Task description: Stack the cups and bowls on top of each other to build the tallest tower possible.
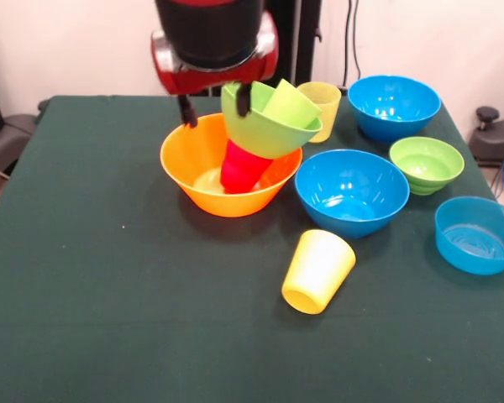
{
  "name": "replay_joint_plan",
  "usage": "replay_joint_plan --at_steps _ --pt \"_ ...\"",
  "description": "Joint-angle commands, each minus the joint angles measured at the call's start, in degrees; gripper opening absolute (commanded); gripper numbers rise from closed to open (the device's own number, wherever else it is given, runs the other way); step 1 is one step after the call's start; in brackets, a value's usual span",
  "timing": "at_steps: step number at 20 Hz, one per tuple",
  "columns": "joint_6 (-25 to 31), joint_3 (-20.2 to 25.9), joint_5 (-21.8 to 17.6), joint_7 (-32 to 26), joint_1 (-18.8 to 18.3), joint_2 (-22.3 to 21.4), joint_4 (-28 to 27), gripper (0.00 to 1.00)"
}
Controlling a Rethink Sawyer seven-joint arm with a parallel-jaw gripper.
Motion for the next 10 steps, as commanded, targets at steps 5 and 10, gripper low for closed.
replay_joint_plan --at_steps 5,10 --pt "-15.0 5.2 0.1 5.8 -1.8 -0.3 15.4 1.00" --pt "-7.8 6.1 1.4 5.8 -2.2 0.1 12.8 1.00"
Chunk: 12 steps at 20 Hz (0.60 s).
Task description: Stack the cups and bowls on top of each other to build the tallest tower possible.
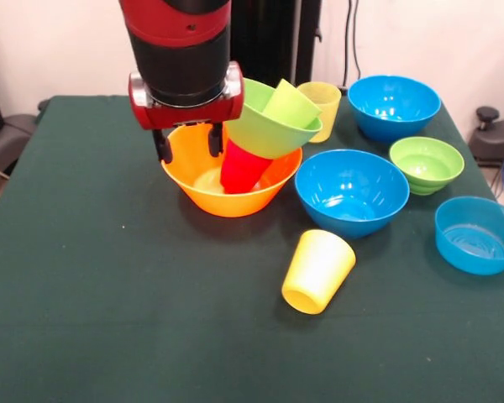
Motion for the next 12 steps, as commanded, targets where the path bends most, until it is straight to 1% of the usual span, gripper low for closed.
replay_joint_plan --at_steps 1,7,12 --pt "6.2 6.1 1.4 5.9 -0.5 0.7 4.2 1.00" --pt "11.2 6.3 1.7 6.5 -0.2 0.5 1.4 1.00" --pt "16.0 6.1 1.9 6.8 0.1 -0.5 -0.4 1.00"
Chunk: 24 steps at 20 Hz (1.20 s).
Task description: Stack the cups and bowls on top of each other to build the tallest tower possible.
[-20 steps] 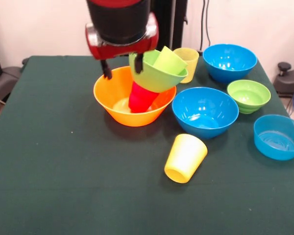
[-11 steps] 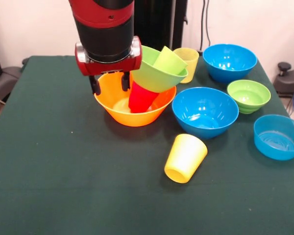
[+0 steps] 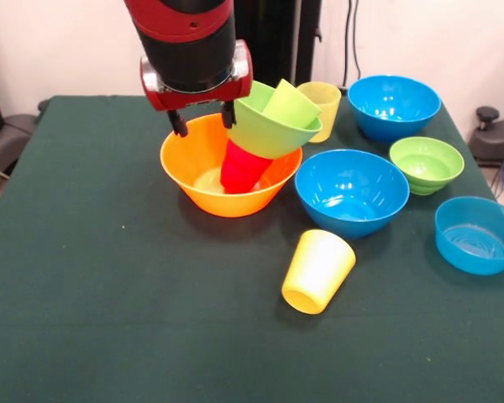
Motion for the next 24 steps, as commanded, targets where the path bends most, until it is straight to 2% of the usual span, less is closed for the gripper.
replay_joint_plan --at_steps 1,12,15,24 --pt "8.1 6.0 1.4 6.8 0.2 -0.7 -0.8 1.00" --pt "15.0 7.9 3.2 3.2 -1.1 -3.3 -0.4 1.00" --pt "13.7 8.1 3.5 2.9 -1.0 -3.6 1.3 1.00" --pt "3.3 8.4 2.9 0.6 -0.6 -2.5 6.5 1.00"
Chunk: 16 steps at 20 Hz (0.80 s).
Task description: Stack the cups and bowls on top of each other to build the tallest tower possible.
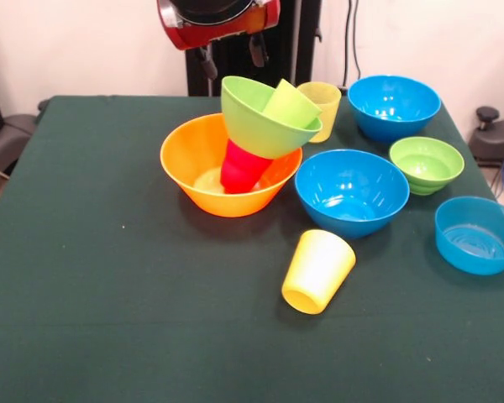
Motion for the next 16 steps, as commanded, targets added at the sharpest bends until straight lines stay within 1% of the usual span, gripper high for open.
replay_joint_plan --at_steps 1,6,9,12,14,16 --pt "-7.8 7.4 -0.6 0.6 -0.4 1.8 7.1 1.00" --pt "-15.5 7.3 -1.7 0.4 0.3 1.6 10.3 1.00" --pt "-18.6 6.8 -2.8 0.8 0.7 1.6 11.4 1.00" --pt "-22.2 6.6 -3.6 1.3 1.1 2.5 12.2 1.00" --pt "-22.8 7.0 -3.6 0.9 0.9 2.9 12.6 1.00" --pt "-21.1 7.2 -3.5 0.6 0.7 3.3 12.0 1.00"
